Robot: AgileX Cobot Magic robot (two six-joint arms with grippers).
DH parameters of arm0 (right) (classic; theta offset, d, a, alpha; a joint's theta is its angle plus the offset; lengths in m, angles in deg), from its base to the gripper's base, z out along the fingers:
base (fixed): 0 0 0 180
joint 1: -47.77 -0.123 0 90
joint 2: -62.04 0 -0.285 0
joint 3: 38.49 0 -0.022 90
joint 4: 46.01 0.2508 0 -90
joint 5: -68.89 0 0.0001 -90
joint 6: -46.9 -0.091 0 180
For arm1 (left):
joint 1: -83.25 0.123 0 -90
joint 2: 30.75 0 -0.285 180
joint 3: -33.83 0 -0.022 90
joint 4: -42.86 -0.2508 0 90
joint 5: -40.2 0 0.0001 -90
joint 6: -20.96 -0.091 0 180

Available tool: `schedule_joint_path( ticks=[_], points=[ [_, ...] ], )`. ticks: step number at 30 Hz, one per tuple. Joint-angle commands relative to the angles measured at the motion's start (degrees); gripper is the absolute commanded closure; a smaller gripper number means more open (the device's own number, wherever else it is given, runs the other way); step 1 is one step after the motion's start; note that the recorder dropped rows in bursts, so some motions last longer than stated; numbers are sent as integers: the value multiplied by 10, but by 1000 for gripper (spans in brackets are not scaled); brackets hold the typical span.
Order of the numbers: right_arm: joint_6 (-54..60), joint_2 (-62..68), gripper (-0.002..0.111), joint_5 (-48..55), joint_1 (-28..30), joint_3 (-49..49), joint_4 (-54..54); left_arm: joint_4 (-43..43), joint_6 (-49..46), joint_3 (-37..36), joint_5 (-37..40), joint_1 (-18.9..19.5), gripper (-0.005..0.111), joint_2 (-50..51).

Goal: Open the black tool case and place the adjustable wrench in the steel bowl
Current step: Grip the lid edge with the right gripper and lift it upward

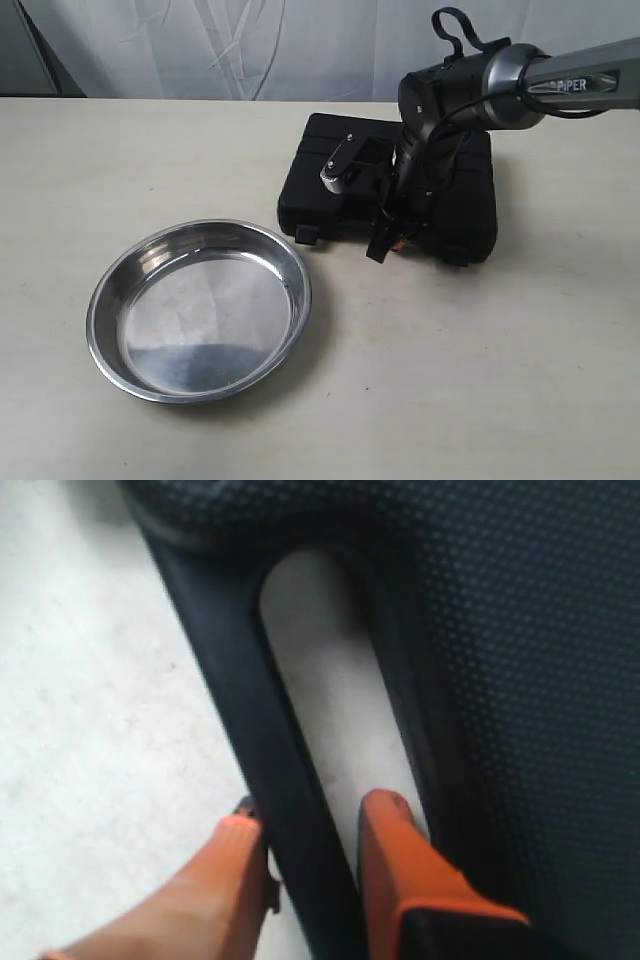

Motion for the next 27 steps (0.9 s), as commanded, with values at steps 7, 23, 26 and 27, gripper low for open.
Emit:
schedule_joint_path(
  ticks=[7,23,26,27],
  points=[
    [-12,-4,91,33,1,-4,16,2,1,1,-5,-2,106,2],
    [-25,-30,109,80,1,-4,70,2,1,1,-4,-2,106,2],
    [-28,-34,109,86,1,-4,70,2,1,1,-4,-2,106,2],
    [-31,-38,109,89,1,-4,70,2,1,1,-4,-2,106,2]
  ],
)
